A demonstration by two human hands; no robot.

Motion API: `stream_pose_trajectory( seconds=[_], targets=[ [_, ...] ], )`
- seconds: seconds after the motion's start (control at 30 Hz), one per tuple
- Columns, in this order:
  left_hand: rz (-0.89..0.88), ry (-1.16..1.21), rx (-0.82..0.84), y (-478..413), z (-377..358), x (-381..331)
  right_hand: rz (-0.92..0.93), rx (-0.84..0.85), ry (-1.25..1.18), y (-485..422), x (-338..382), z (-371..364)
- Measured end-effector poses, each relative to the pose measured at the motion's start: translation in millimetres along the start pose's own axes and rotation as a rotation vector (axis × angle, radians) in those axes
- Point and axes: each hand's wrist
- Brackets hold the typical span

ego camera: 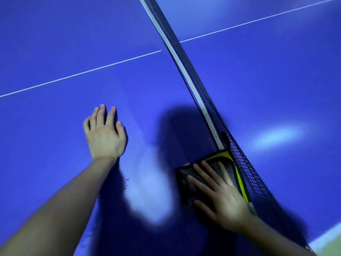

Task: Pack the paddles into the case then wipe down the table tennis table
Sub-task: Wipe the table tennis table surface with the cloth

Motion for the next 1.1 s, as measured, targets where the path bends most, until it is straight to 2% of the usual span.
stream_pose_trajectory(
  seconds=[0.07, 0.13, 0.27, 0.37, 0.5, 0.67, 0.8, 0.9, 1.1],
  targets=[
    [-0.023, -0.033, -0.022, 0, -1, 3, 0.035, -0.003, 0.007, -4, -8, -3],
    [-0.073, -0.083, -0.059, 0, -1, 3, 0.029, -0.056, 0.036, -58, -19, -5],
    [-0.207, -0.169, -0.086, 5, 8, 0, -0.106, -0.094, 0.04, -194, -44, 0],
    [-0.233, -0.146, -0.063, 34, 22, -7, -0.142, -0.101, 0.025, -226, -44, 3],
    [-0.224, -0.084, -0.023, 113, 41, -26, -0.148, -0.149, 0.006, -170, -26, -9],
    [-0.119, 0.009, 0.037, 214, 57, -57, -0.139, -0.152, -0.035, -8, 26, -21],
    [-0.079, 0.025, 0.12, 280, 52, -77, -0.064, -0.076, -0.01, 107, 45, -30],
    [-0.066, 0.039, 0.129, 303, 39, -79, -0.005, -0.094, 0.027, 85, 26, -33],
    [-0.054, 0.056, 0.032, 306, 29, -76, -0.116, -0.096, 0.031, -70, -4, -21]
  ],
)
Point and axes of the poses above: each hand's wrist, its own y-axis away from the middle knuckle, its own z-axis out of the back of the hand, x = y × z, and after that the axes turned 2 degrees about y, right-handed
